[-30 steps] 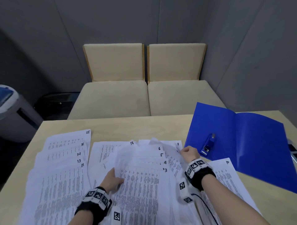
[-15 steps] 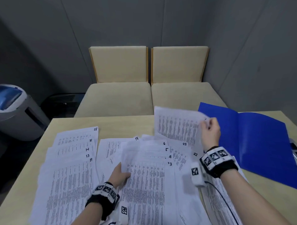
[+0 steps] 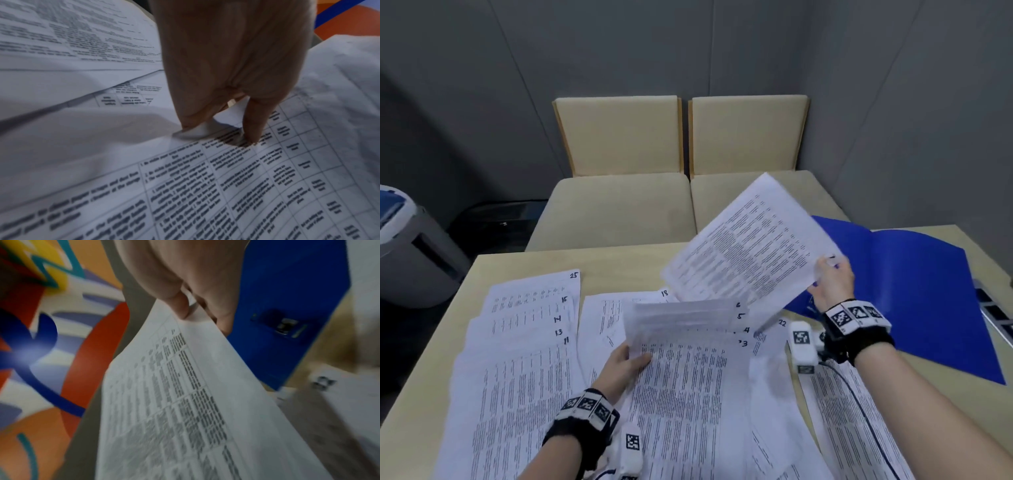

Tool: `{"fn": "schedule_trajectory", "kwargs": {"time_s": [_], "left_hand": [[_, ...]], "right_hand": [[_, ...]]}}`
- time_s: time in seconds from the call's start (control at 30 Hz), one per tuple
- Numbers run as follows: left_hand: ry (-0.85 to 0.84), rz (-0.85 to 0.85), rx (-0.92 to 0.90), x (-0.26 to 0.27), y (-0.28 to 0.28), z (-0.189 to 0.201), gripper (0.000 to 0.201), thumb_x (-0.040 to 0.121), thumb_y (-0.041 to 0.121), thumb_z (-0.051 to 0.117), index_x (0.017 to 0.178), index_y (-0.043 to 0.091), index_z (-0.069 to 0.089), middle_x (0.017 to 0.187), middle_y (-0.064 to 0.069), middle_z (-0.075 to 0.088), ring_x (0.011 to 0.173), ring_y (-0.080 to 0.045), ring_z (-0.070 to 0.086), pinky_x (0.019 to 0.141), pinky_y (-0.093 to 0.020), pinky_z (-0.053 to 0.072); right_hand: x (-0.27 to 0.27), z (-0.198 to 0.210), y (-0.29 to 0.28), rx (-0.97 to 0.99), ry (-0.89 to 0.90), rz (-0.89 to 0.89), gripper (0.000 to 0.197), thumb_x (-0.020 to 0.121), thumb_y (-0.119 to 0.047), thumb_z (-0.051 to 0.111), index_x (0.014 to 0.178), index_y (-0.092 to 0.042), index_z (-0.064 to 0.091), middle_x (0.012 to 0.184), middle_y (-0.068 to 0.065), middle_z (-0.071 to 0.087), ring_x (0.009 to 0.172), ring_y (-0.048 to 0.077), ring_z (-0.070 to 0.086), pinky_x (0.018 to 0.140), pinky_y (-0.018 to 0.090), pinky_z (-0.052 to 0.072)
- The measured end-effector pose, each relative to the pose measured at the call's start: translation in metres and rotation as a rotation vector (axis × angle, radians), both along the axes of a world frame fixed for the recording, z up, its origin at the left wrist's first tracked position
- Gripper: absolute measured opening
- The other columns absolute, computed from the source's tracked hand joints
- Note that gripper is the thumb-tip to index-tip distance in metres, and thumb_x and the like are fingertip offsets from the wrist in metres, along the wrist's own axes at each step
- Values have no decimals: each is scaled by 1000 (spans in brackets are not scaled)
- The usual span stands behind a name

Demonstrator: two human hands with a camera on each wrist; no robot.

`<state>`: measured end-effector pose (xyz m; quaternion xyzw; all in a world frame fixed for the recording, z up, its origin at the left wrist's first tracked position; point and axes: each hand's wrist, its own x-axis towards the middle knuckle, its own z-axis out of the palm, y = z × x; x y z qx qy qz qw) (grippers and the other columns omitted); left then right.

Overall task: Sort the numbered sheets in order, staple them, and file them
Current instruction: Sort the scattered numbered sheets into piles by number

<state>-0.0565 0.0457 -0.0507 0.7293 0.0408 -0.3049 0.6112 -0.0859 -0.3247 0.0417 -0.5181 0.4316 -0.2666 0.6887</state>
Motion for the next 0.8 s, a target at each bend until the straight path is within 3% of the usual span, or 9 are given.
{"fn": "schedule_trajectory", "kwargs": {"time_s": [0.1, 0.2, 0.3, 0.4, 0.5, 0.6, 0.7, 0.73, 0.8], "left_hand": [[2, -18, -15, 2, -3, 0, 22, 91, 3, 57, 112, 7, 58, 108, -11, 69, 99, -24, 67, 93, -40, 51], [-14, -19, -3, 4, -8, 2, 17, 91, 2, 56, 107, 8, 58, 100, -8, 69, 91, -20, 67, 73, -25, 53], [-44, -25, 43, 8, -10, 0, 23, 90, 1, 57, 111, 10, 57, 103, -10, 69, 95, -27, 66, 72, -28, 51], [-52, -37, 72, 11, -7, -4, 33, 90, 1, 57, 120, 14, 53, 99, -7, 68, 83, -23, 66, 67, -30, 52], [-79, -46, 122, 14, -4, -6, 32, 89, 4, 59, 116, 20, 53, 114, -12, 61, 101, -27, 60, 81, -38, 49], [-84, -75, 144, 19, -6, -5, 24, 88, 5, 61, 98, 25, 53, 117, -11, 50, 103, -27, 54, 85, -36, 46], [-36, -104, 123, 26, -11, -5, 33, 85, 12, 65, 113, 18, 50, 126, -8, 46, 111, -25, 54, 94, -37, 45], [-13, -110, 111, 28, -14, -5, 38, 86, 12, 64, 120, 16, 48, 126, -8, 49, 110, -24, 56, 94, -38, 46], [32, -114, 100, 32, -20, -5, 43, 89, 8, 61, 128, 12, 45, 122, -9, 57, 105, -24, 61, 87, -35, 50]], "right_hand": [[1, -22, 16, 18, 90, 172, 21, 89, -9, 45, 72, -22, 40, 84, 8, 52, 72, 20, 52, 62, 29, 46], [1, -38, 33, 15, 149, 330, 27, 93, -6, 45, 70, -20, 44, 65, 3, 50, 54, 17, 47, 43, 19, 39], [4, -46, 47, -43, 164, 420, 26, 91, -9, 48, 71, -26, 51, 67, 1, 54, 60, 19, 51, 51, 23, 39], [13, -56, 42, -218, 261, 321, 29, 83, -13, 46, 59, -26, 36, 62, -4, 33, 59, 18, 32, 56, 27, 26], [19, -67, 35, -244, 292, 410, 17, 80, -16, 44, 75, -32, 45, 76, -8, 40, 70, 13, 37, 59, 25, 29], [17, -72, 40, -233, 335, 481, 21, 87, -8, 43, 102, -15, 55, 83, 3, 48, 77, 19, 46, 67, 28, 37], [10, -64, 55, -113, 308, 501, 19, 91, -2, 42, 88, -14, 57, 68, 4, 45, 56, 17, 46, 55, 23, 38], [8, -65, 58, -19, 286, 511, 21, 92, 0, 42, 89, -14, 58, 65, 4, 47, 48, 16, 47, 49, 21, 38], [6, -62, 63, 135, 228, 527, 24, 94, 1, 45, 100, -13, 63, 72, 7, 61, 54, 20, 57, 47, 23, 44]]}}
